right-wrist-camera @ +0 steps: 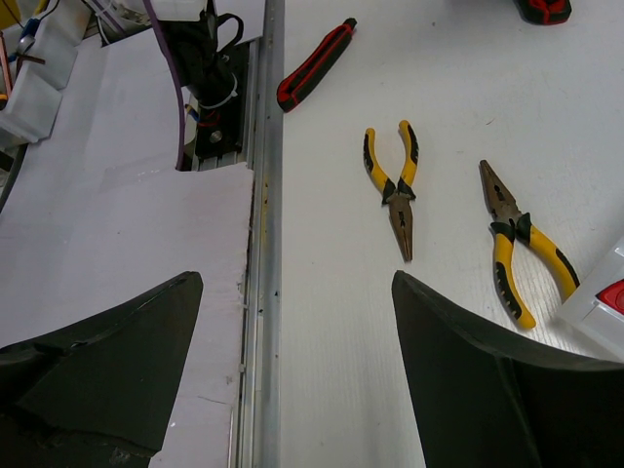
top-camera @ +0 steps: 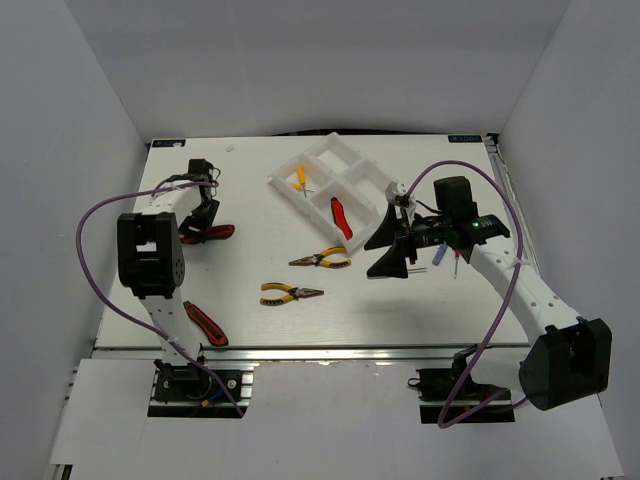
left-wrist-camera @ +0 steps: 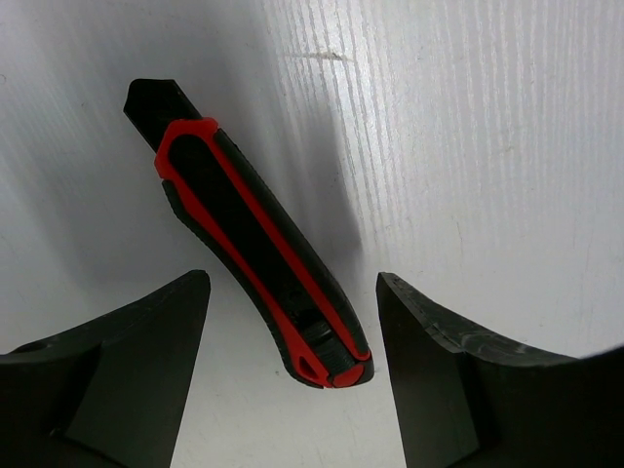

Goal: Sort the tools into containers

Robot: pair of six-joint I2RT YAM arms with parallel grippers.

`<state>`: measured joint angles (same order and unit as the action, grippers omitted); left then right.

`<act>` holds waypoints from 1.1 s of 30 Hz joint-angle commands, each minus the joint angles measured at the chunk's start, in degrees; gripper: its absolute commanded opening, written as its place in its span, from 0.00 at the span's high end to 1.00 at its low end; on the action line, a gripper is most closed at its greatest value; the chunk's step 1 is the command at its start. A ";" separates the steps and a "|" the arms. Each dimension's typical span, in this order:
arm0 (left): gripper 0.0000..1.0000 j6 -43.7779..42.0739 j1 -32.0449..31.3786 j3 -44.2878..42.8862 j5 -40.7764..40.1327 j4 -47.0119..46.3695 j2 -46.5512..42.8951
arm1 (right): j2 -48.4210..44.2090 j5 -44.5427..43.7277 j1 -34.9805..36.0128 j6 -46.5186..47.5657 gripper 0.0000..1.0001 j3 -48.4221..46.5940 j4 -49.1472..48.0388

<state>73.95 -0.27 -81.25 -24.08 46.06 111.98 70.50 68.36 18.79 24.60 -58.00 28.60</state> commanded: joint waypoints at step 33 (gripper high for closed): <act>1.00 -16.46 2.30 9.87 29.85 -33.43 -10.90 | 0.43 0.90 -1.47 -0.08 0.14 -2.03 -0.47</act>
<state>63.18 2.81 -75.24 -7.55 28.88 110.34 70.61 68.34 17.58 24.49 -58.00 28.60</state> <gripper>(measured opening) 0.468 0.856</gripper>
